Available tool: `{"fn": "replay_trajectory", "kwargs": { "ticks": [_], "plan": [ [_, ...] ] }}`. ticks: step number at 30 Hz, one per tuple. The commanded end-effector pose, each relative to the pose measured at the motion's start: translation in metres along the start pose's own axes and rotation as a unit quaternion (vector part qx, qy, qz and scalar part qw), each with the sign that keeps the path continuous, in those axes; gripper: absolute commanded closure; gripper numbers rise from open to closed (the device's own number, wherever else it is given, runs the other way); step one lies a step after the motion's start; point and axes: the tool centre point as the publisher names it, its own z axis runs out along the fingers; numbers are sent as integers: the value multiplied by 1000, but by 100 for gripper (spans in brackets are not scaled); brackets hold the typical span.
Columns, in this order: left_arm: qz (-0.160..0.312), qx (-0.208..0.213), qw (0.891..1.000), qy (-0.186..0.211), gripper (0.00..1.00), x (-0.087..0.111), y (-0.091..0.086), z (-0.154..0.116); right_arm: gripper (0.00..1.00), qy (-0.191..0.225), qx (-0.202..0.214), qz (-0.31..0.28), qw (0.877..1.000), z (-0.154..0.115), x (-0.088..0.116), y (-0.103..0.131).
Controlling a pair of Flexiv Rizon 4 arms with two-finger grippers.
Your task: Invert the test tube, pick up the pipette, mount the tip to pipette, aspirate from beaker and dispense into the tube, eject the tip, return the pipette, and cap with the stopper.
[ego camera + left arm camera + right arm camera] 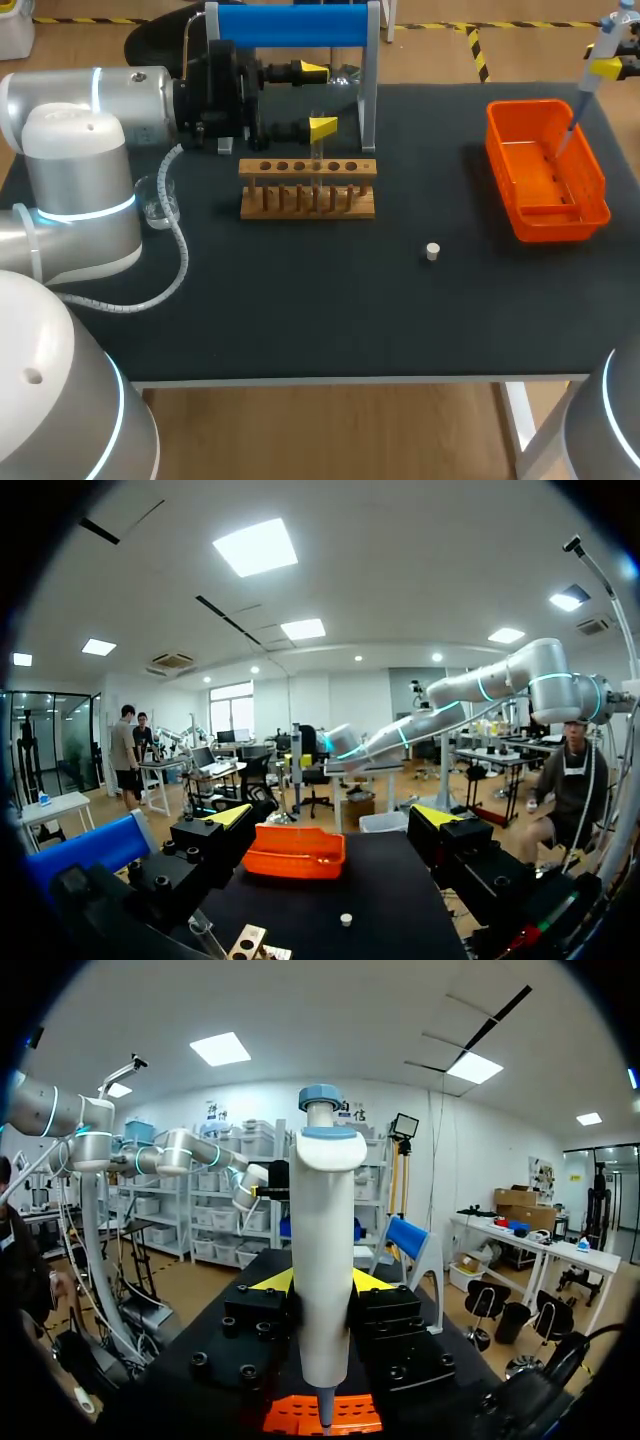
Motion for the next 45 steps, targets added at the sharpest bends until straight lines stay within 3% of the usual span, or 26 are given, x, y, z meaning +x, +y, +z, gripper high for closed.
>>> {"fn": "replay_trajectory", "kwargs": {
  "ticks": [1,18,26,36,45],
  "plan": [
    [1,1,1000,0,0,-1,1,1,100,-1,2,0,1000,1,1,2],
    [1,1,1000,0,0,-1,1,1,100,-1,2,0,1000,1,1,2],
    [1,-31,999,-5,0,-21,-14,59,100,-1,2,0,1000,1,1,2],
    [10,-34,999,7,0,-58,-31,153,100,-1,2,0,1000,1,1,2],
    [-1,-36,999,26,0,-72,-40,221,100,-1,2,0,1000,1,1,2]
  ]
}}
